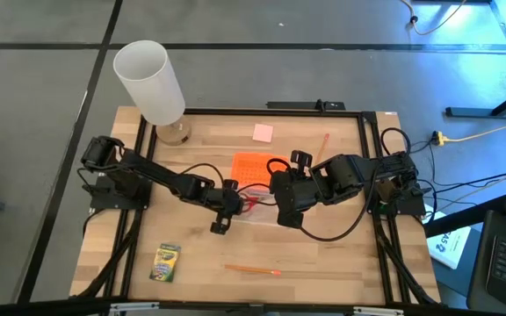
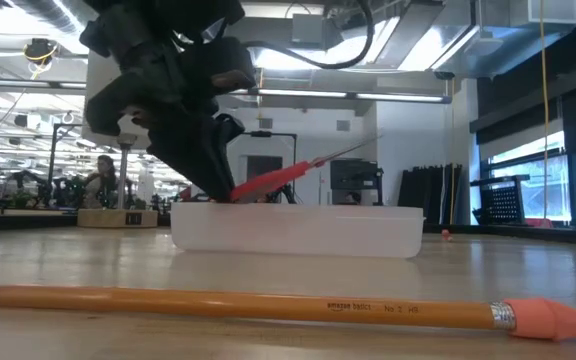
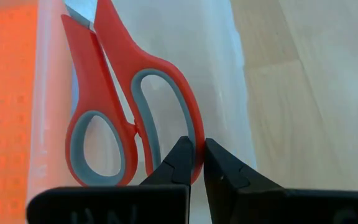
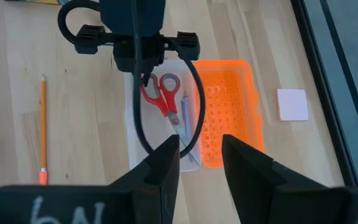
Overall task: Pack school essentials
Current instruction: Put the scissors into the orange supply box, then put the bottom orange pencil into the orange supply box
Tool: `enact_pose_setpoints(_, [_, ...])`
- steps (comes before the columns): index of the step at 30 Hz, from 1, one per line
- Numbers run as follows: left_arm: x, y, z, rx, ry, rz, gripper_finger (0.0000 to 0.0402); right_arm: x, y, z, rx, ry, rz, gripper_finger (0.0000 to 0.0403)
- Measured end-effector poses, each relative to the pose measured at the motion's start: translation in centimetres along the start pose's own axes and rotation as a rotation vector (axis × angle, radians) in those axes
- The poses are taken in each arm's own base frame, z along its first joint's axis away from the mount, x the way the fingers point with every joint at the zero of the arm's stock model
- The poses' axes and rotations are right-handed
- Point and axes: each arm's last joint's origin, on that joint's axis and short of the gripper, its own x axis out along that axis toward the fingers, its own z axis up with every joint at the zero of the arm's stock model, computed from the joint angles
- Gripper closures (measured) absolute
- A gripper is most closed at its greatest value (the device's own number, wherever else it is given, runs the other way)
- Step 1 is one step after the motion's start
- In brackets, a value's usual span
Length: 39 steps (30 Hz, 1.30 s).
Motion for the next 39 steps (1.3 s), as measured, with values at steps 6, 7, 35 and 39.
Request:
enact_pose_setpoints(6, [0.7,0.1,-0.4,-0.004,0.033,0.002,0.0390,0.0,0.0,0.0,0.000,0.000,0.000,0.0280])
enact_pose_setpoints(7, [1.1,0.1,-0.5,-0.004,0.041,-0.002,0.0390,0.0,0.0,0.0,0.000,0.000,0.000,0.0280])
enact_pose_setpoints(35, [2.4,-0.2,-1.1,-0.007,0.085,-0.028,0.0309,0.0,0.0,0.0,0.000,0.000,0.000,0.0280])
enact_pose_setpoints(39, [2.1,-0.1,-1.1,-0.009,0.080,-0.026,0.0291,0.0,0.0,0.0,0.000,0.000,0.000,0.0280])
